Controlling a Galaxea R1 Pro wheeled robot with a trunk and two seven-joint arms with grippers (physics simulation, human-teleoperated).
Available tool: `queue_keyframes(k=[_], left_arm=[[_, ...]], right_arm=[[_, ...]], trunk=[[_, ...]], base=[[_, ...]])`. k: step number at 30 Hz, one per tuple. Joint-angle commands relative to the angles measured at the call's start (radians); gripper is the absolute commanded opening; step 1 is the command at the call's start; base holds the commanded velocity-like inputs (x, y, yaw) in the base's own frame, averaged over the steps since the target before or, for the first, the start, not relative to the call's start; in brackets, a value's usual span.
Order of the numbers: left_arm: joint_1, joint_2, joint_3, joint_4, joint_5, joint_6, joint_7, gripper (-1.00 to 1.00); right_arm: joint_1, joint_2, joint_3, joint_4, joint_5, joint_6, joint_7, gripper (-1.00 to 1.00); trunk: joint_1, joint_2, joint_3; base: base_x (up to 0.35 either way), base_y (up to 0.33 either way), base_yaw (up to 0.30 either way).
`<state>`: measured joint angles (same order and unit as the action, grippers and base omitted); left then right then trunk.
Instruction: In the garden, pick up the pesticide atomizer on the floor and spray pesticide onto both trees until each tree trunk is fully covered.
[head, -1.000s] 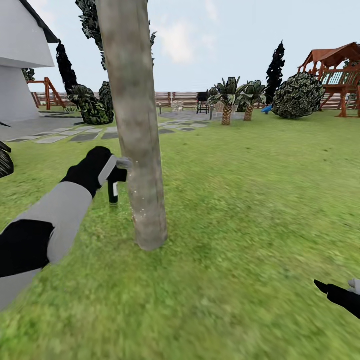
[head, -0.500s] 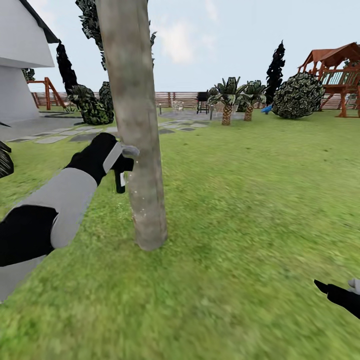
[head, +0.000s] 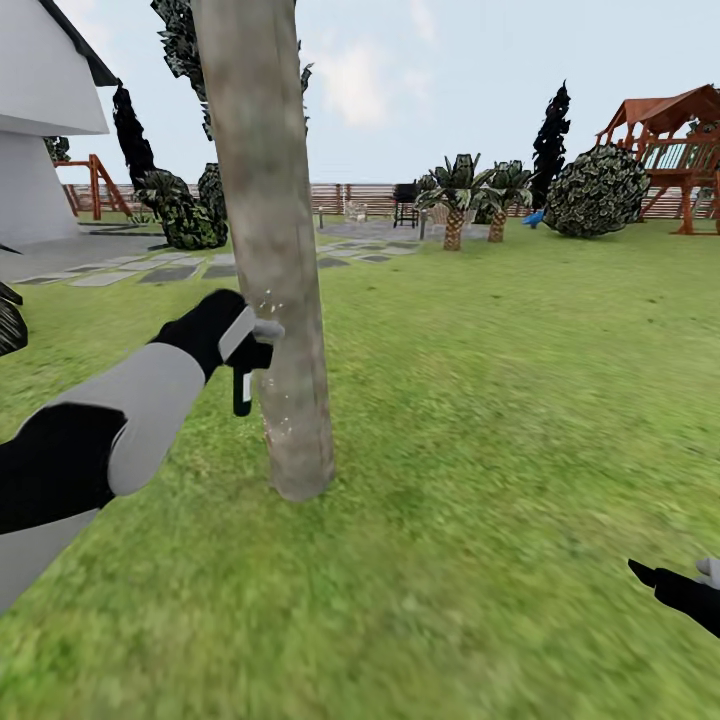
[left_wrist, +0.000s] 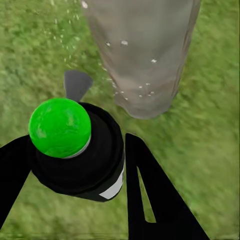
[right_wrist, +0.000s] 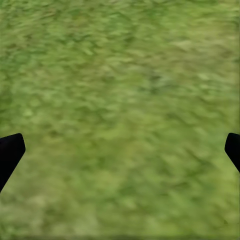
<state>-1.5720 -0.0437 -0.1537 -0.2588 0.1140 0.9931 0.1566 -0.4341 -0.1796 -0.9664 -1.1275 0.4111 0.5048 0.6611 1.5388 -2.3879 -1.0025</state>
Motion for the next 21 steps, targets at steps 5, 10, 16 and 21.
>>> queue_keyframes(k=[5, 10, 16, 21], left_arm=[[0.004, -0.002, -0.003, 0.054, -0.001, -0.003, -0.001, -1.0], [0.009, -0.005, -0.003, 0.105, -0.001, -0.01, -0.004, -1.0], [0.056, -0.003, -0.003, 0.19, -0.001, -0.062, -0.006, -1.0], [0.119, -0.002, -0.003, 0.194, -0.001, -0.11, -0.006, -1.0]], right_arm=[[0.0, 0.0, 0.0, 0.0, 0.0, 0.001, 0.0, 1.0], [0.0, 0.0, 0.0, 0.0, 0.0, 0.001, 0.0, 1.0], [0.0, -0.003, 0.0, 0.0, 0.0, 0.001, 0.0, 1.0], [0.0, -0.003, 0.0, 0.001, 0.0, 0.001, 0.0, 1.0]], trunk=[[0.0, 0.0, 0.0], [0.0, 0.0, 0.0], [0.0, 0.0, 0.0], [0.0, 0.0, 0.0]], base=[[0.0, 0.0, 0.0], [0.0, 0.0, 0.0], [0.0, 0.0, 0.0], [0.0, 0.0, 0.0]])
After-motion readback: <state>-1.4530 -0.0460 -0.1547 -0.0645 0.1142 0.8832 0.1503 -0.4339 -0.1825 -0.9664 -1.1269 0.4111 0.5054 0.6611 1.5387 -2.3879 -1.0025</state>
